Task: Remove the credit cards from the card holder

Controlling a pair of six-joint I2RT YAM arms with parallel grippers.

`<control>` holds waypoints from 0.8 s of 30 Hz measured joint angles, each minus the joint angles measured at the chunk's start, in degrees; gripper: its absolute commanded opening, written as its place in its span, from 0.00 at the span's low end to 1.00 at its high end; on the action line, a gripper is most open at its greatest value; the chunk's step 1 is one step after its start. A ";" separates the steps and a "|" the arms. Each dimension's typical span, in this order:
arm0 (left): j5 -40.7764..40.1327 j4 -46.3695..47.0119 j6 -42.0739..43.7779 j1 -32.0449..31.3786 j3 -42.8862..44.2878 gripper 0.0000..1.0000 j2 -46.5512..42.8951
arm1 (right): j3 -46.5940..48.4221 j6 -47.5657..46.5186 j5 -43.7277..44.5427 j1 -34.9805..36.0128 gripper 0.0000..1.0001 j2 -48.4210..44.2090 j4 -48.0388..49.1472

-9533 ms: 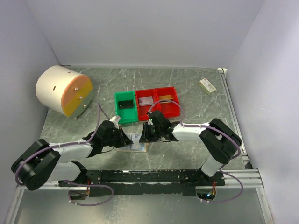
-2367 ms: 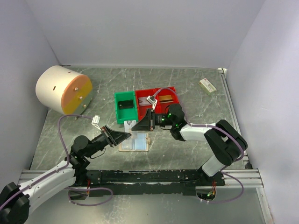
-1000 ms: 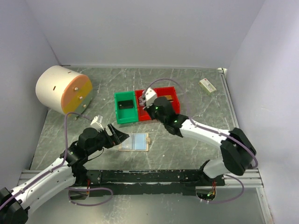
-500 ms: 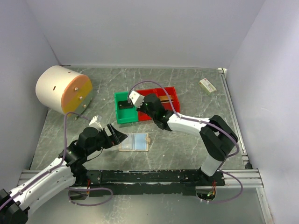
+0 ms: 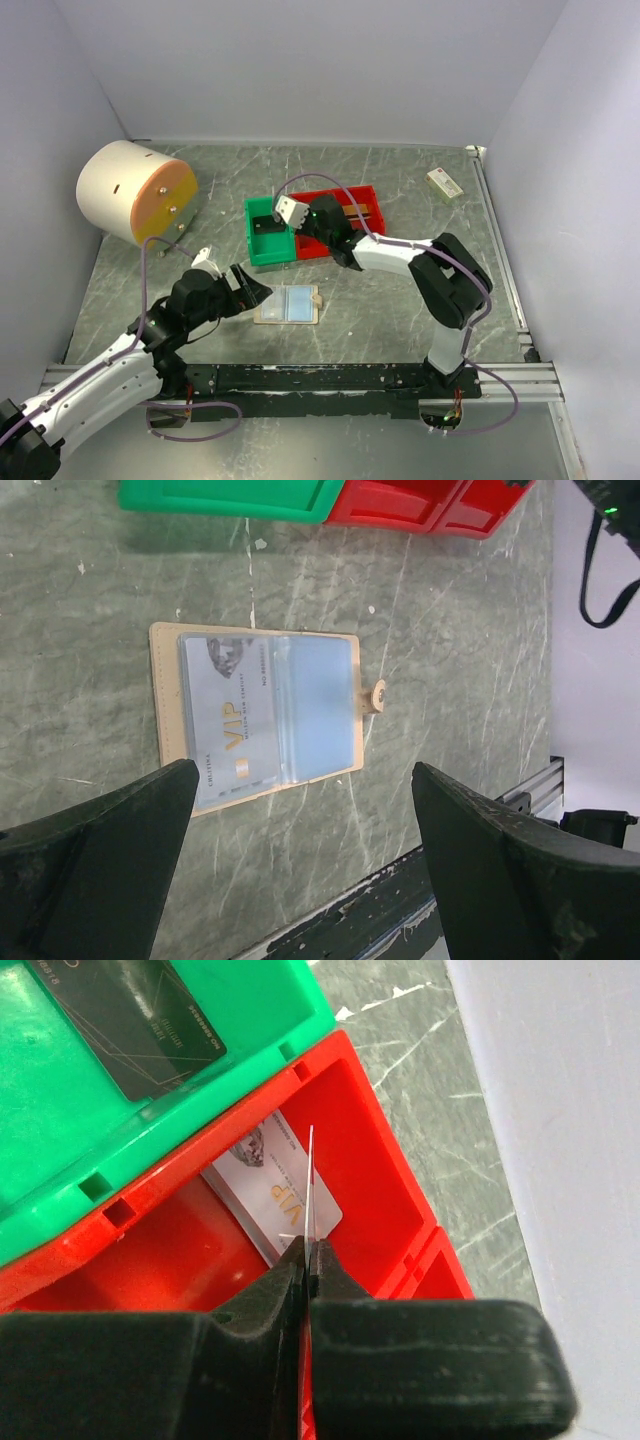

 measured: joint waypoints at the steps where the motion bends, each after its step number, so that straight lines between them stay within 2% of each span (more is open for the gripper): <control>1: 0.00 -0.09 0.09 0.00 0.11 1.00 0.00 | 0.31 -0.70 0.00 -0.07 0.00 0.68 0.24; 14: -0.85 -1.86 0.79 0.00 0.85 1.00 -0.07 | 4.37 -6.64 0.63 -1.40 0.02 8.76 3.45; 19: -1.16 -2.36 0.79 0.00 1.03 1.00 -0.07 | 4.96 -7.82 0.50 -1.49 0.09 9.99 3.72; 24: -1.20 -2.51 0.79 0.00 1.29 1.00 0.02 | 4.96 -8.72 0.24 -1.66 0.10 10.56 3.80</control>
